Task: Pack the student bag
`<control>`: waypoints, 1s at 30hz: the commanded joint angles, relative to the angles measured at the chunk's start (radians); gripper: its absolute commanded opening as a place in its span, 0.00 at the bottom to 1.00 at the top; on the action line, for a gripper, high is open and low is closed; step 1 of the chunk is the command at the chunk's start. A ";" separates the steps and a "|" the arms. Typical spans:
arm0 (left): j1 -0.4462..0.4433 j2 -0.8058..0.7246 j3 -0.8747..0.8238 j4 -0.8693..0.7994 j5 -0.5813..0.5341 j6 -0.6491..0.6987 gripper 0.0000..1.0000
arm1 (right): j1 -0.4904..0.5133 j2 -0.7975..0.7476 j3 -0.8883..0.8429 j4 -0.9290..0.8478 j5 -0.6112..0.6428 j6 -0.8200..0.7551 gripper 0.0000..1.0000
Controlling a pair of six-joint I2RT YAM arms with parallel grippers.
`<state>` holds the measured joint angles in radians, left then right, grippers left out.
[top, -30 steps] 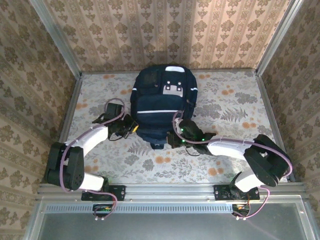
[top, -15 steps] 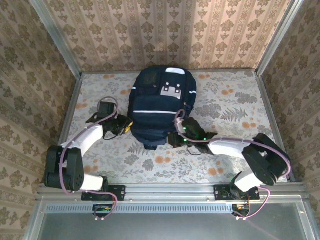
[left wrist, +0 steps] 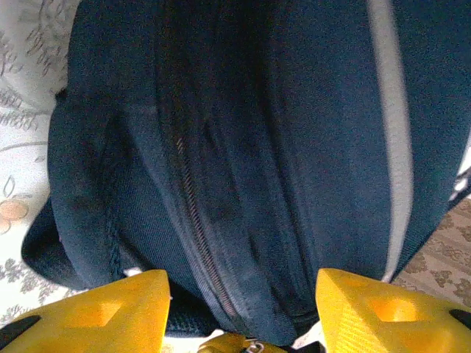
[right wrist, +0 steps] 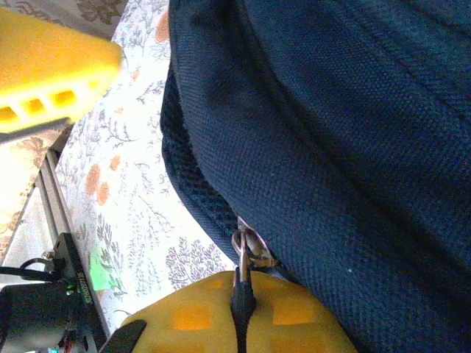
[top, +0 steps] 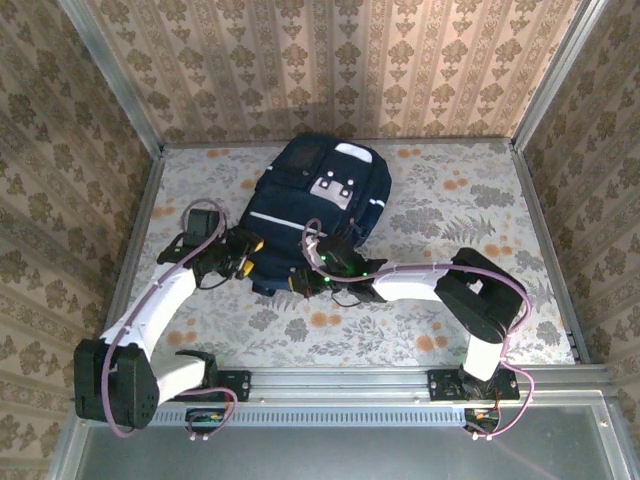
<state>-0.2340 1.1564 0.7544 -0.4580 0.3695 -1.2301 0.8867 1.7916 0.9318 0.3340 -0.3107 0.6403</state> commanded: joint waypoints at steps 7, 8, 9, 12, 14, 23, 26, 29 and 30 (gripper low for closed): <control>-0.051 0.172 0.043 0.042 -0.015 -0.051 0.56 | 0.019 0.003 0.032 0.019 0.014 -0.007 0.00; -0.054 0.189 0.051 0.048 -0.017 -0.049 0.54 | 0.020 -0.002 0.024 0.019 0.021 -0.011 0.00; -0.054 0.201 0.055 0.051 -0.017 -0.048 0.50 | 0.019 -0.005 0.019 0.014 0.027 -0.012 0.00; -0.050 0.222 0.060 0.064 -0.034 -0.052 0.29 | 0.018 -0.020 -0.004 -0.009 0.058 -0.034 0.00; -0.044 0.221 0.062 0.064 -0.045 -0.057 0.12 | 0.016 -0.037 -0.022 -0.037 0.088 -0.058 0.00; -0.003 0.178 0.073 0.035 -0.065 -0.042 0.00 | -0.069 -0.142 -0.205 -0.038 0.193 -0.073 0.00; 0.007 0.171 0.066 0.032 -0.061 -0.040 0.00 | -0.112 -0.172 -0.262 -0.019 0.208 -0.071 0.00; 0.010 0.163 0.059 0.030 -0.061 -0.040 0.00 | -0.165 -0.195 -0.305 -0.009 0.222 -0.065 0.00; 0.012 0.160 0.055 0.029 -0.062 -0.039 0.00 | -0.186 -0.204 -0.322 -0.003 0.227 -0.058 0.00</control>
<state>-0.2527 1.3544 0.7929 -0.4274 0.3725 -1.2789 0.7536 1.6226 0.6575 0.3603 -0.1604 0.5758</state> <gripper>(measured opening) 0.068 0.089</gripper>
